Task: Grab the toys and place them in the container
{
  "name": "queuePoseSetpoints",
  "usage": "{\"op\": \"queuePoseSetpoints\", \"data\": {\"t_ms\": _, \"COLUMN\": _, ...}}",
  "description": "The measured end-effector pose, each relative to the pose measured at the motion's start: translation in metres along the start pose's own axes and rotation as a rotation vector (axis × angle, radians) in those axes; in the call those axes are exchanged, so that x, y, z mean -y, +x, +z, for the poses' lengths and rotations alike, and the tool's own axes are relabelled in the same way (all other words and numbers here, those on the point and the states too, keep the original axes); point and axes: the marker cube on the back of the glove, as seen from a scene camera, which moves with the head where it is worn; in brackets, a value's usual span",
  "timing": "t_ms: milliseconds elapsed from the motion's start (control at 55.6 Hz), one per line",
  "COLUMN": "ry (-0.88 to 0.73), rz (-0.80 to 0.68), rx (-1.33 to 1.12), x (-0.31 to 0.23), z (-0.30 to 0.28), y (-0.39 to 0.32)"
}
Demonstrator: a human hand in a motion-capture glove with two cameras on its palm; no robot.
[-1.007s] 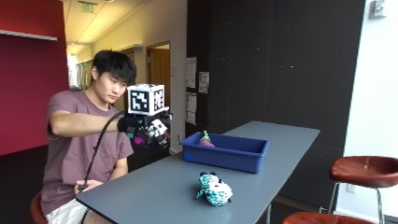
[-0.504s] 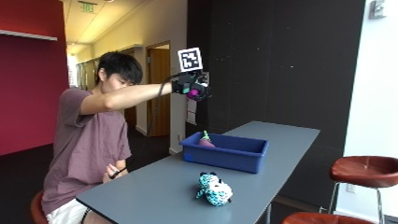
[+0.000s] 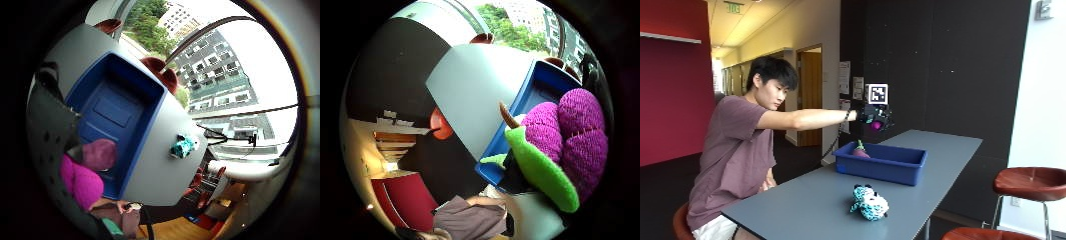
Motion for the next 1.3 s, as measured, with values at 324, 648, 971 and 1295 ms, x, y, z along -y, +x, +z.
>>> {"op": "queuePoseSetpoints", "data": {"t_ms": 324, "ry": -0.191, "rz": 0.025, "rx": 0.073, "x": -0.013, "z": 0.003, "y": 0.004}}
{"op": "queuePoseSetpoints", "data": {"t_ms": 648, "ry": -0.089, "rz": 0.191, "rx": 0.063, "x": -0.096, "z": -0.053, "y": 0.166}}
{"op": "queuePoseSetpoints", "data": {"t_ms": 971, "ry": -0.309, "rz": 0.082, "rx": -0.116, "x": -0.169, "z": 0.079, "y": 0.301}}
{"op": "queuePoseSetpoints", "data": {"t_ms": 1295, "ry": -0.439, "rz": 0.228, "rx": 0.022, "x": -0.155, "z": 0.211, "y": 0.342}}
